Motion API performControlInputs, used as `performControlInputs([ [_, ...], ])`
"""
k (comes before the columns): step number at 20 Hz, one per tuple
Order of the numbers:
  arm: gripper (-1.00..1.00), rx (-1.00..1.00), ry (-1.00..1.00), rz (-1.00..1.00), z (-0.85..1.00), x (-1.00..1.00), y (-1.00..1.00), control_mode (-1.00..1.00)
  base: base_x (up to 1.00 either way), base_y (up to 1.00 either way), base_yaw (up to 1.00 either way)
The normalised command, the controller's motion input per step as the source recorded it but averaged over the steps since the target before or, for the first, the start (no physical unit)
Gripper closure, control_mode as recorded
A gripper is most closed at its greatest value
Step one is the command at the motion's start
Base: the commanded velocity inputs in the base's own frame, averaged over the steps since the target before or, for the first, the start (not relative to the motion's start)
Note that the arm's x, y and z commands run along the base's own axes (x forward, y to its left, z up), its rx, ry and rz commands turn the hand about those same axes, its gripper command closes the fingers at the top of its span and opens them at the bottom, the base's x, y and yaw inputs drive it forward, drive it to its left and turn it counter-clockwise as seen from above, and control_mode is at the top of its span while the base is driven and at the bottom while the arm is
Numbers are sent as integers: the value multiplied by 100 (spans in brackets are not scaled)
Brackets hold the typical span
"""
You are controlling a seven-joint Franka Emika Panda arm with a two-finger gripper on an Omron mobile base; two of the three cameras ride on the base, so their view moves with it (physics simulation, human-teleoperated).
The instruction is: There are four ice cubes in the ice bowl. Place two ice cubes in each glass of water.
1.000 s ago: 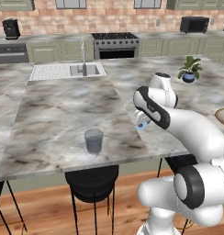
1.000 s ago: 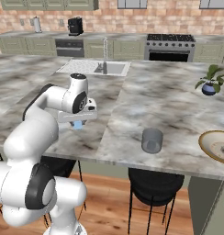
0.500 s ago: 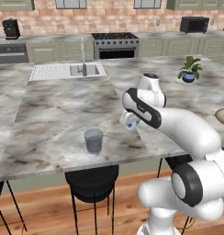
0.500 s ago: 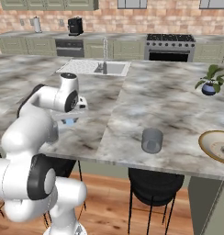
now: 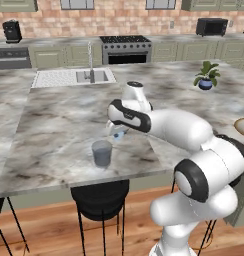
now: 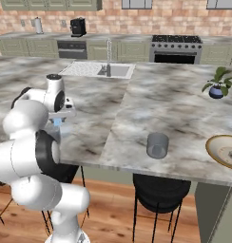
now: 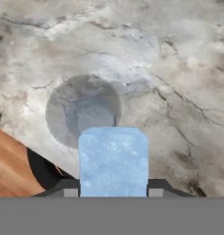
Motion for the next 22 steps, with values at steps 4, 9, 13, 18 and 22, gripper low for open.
performControlInputs([
  [4,100,0,4,0,-8,6,67,-100,0,0,0],
  [9,100,0,0,0,-17,0,37,-100,0,0,0],
  [13,100,0,0,0,-29,0,1,-100,0,0,0],
  [18,100,0,0,0,-25,0,0,-100,0,0,0],
  [22,100,0,-2,0,-3,1,0,-100,0,0,0],
])
